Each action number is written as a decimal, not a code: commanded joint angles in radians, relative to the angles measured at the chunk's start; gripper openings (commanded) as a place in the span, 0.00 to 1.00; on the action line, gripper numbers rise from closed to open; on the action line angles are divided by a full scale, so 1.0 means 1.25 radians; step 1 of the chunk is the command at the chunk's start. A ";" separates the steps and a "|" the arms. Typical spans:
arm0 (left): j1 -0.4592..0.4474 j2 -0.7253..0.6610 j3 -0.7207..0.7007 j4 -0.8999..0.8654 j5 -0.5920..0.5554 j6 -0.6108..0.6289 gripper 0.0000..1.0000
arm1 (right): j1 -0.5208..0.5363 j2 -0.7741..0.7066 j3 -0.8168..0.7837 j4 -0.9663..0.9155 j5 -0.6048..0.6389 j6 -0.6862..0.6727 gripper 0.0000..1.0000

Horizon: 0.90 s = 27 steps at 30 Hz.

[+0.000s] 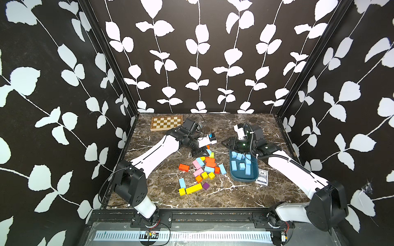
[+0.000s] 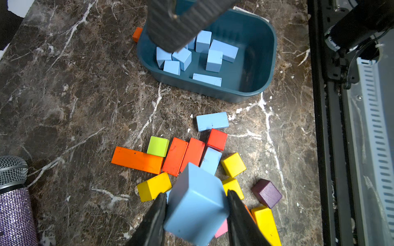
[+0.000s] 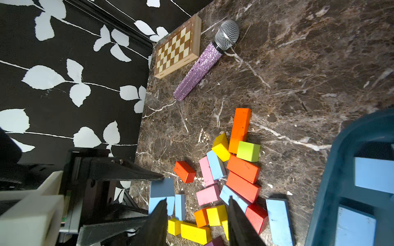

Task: Pick out the blue building blocks
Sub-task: Pick up the building block from the center of the board.

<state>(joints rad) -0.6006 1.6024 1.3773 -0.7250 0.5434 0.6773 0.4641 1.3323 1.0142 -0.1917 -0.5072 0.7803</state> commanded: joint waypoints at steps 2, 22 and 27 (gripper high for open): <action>-0.003 0.003 0.029 0.005 0.027 -0.013 0.31 | 0.006 -0.002 -0.015 0.047 -0.018 0.019 0.45; 0.014 0.013 0.079 0.049 0.040 -0.080 0.29 | 0.010 -0.008 -0.036 0.133 -0.067 0.080 0.46; 0.017 -0.004 0.066 0.084 0.040 -0.079 0.29 | 0.010 -0.012 -0.040 0.171 -0.082 0.100 0.47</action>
<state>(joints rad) -0.5865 1.6272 1.4544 -0.6640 0.5686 0.5922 0.4698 1.3323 0.9688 -0.0605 -0.5869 0.8726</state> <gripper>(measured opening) 0.413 0.469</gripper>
